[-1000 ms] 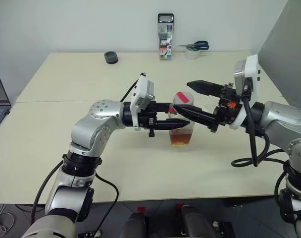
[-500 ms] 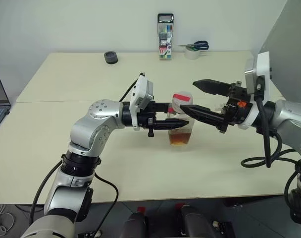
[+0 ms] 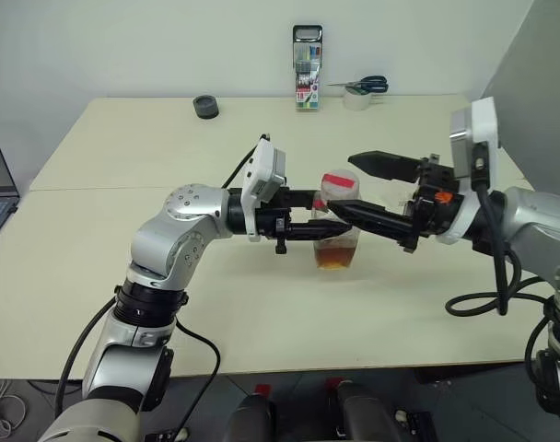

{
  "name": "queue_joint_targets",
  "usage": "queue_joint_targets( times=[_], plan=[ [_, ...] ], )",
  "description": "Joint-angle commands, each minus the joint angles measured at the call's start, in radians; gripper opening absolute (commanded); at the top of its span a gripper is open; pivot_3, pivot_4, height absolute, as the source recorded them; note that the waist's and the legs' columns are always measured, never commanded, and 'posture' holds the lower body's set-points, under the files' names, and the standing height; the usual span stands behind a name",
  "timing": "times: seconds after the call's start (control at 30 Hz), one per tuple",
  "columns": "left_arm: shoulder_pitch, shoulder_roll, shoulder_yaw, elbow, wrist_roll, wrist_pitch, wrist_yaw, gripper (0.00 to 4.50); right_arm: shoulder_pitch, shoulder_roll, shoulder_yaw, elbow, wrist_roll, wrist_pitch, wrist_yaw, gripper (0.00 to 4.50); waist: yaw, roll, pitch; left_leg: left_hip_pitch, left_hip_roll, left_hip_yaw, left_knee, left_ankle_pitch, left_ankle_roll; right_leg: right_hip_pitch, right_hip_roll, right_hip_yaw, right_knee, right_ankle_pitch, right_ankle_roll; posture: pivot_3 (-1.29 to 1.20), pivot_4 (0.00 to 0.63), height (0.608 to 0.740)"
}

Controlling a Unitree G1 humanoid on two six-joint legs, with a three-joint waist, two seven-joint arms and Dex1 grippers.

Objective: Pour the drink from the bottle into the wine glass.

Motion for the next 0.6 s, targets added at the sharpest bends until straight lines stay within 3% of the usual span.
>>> queue_joint_targets(
  times=[0.03, 0.6],
  plan=[
    [-0.03, -0.001, 0.012, -0.019, -0.006, -0.014, 0.0, 1.81, -0.021, 0.006, 0.003, -0.01, -0.037, -0.039, 0.002, 4.48, 0.0, 0.0, 0.0, 0.0, 0.0, 0.0, 0.0, 0.0, 0.0, 0.0, 0.0, 0.0, 0.0, 0.0, 0.0, 0.0, 0.15, 0.74],
    [-0.03, 0.002, 0.014, -0.011, 0.001, -0.022, 0.001, 1.81, 0.036, -0.047, -0.065, -0.017, -0.039, -0.048, 0.004, 4.48, 0.0, 0.0, 0.0, 0.0, 0.0, 0.0, 0.0, 0.0, 0.0, 0.0, 0.0, 0.0, 0.0, 0.0, 0.0, 0.0, 0.15, 0.74]
  ],
)
